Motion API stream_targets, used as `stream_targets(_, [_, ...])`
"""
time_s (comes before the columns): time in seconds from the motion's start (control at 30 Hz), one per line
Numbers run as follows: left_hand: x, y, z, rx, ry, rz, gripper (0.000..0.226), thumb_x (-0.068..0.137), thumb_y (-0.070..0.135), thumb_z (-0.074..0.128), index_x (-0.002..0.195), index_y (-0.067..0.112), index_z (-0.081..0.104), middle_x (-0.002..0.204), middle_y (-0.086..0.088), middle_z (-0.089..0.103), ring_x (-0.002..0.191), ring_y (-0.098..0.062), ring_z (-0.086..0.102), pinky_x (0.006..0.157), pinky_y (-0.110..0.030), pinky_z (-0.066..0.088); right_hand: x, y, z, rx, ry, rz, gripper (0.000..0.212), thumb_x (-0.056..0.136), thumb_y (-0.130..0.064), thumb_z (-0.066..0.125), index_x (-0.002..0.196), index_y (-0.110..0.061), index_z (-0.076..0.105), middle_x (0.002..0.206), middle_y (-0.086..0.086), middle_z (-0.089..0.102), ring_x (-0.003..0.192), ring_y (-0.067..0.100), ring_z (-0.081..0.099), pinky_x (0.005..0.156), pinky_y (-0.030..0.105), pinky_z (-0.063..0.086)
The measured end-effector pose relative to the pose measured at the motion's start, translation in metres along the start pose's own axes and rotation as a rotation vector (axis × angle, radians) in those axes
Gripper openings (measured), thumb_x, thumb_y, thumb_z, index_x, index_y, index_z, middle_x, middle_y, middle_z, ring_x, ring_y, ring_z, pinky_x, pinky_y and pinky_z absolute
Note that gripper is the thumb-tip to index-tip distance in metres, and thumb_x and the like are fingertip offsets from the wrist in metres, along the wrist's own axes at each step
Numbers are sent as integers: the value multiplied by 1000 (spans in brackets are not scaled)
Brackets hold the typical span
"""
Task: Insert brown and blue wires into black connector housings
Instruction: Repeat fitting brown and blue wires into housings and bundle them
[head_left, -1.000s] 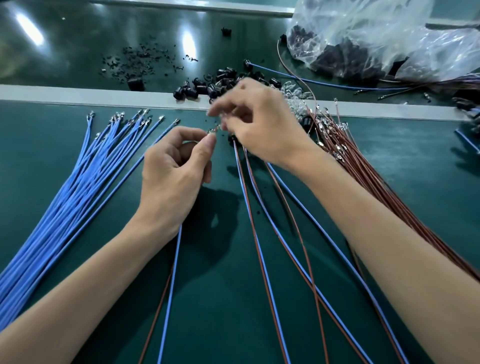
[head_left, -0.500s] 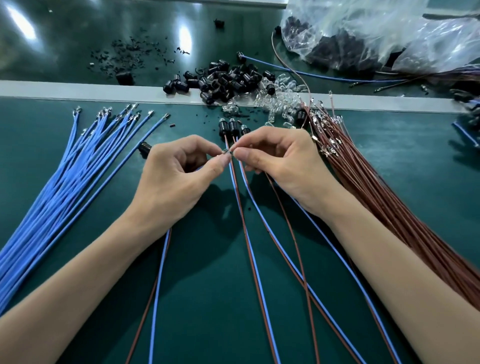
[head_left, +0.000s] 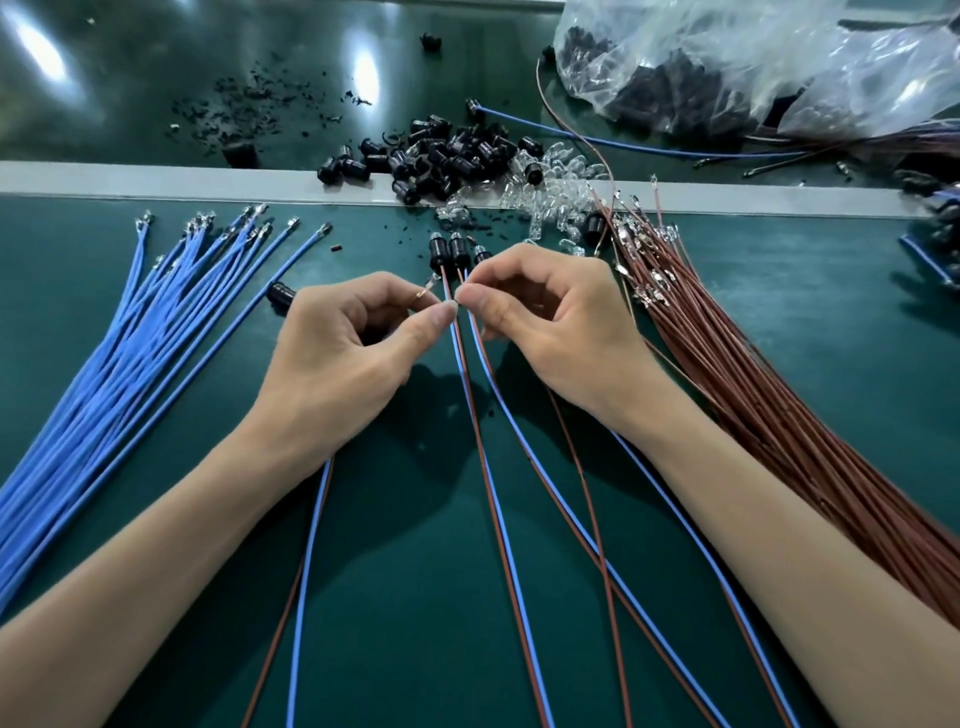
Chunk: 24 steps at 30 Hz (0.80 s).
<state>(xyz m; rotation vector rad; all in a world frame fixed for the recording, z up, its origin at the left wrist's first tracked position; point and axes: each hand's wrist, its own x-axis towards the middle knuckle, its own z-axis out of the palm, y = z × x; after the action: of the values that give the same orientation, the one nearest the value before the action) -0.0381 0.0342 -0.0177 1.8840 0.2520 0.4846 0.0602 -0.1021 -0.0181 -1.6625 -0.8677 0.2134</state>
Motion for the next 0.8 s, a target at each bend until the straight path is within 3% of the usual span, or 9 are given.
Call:
stream_targets(0.17, [-1, 2, -1, 10, 23, 22, 16, 77, 36, 67, 72, 21, 65, 51, 5, 49, 46, -5, 36, 43, -19, 28, 1, 1, -2, 113, -61, 44, 9, 83, -12, 70, 92, -12, 70, 79, 2, 70, 68, 12, 64, 66, 23, 55])
stream_targets(0.3, [-2, 4, -1, 44, 35, 71, 10, 81, 27, 69, 72, 23, 64, 51, -9, 51, 45, -9, 39, 44, -24, 31, 3, 3, -4, 145, -102, 86, 4, 82, -16, 71, 83, -19, 69, 73, -6, 67, 66, 9, 61, 66, 22, 53])
stream_targets(0.47, [-4, 6, 1, 97, 39, 119, 10, 83, 24, 69, 75, 20, 64, 54, -17, 51, 47, -27, 40, 45, -31, 31, 3, 2, -7, 204, -133, 130, 4, 82, -14, 70, 82, -18, 69, 70, -9, 66, 65, 6, 58, 65, 17, 48])
stream_targets(0.67, [-3, 2, 0, 99, 51, 123, 9, 85, 21, 69, 77, 20, 65, 55, -14, 54, 47, -11, 40, 46, -29, 33, 2, -1, -8, 213, -146, 115, 13, 86, -8, 67, 98, -12, 69, 80, 1, 66, 73, 8, 58, 68, 16, 48])
stream_targets(0.8, [-3, 2, 1, 67, 41, 89, 11, 86, 21, 67, 76, 17, 64, 51, 1, 51, 46, -4, 40, 46, -16, 33, 1, -3, -7, 212, -160, 90, 12, 82, -5, 70, 92, -13, 69, 79, 2, 68, 73, 5, 60, 69, 15, 48])
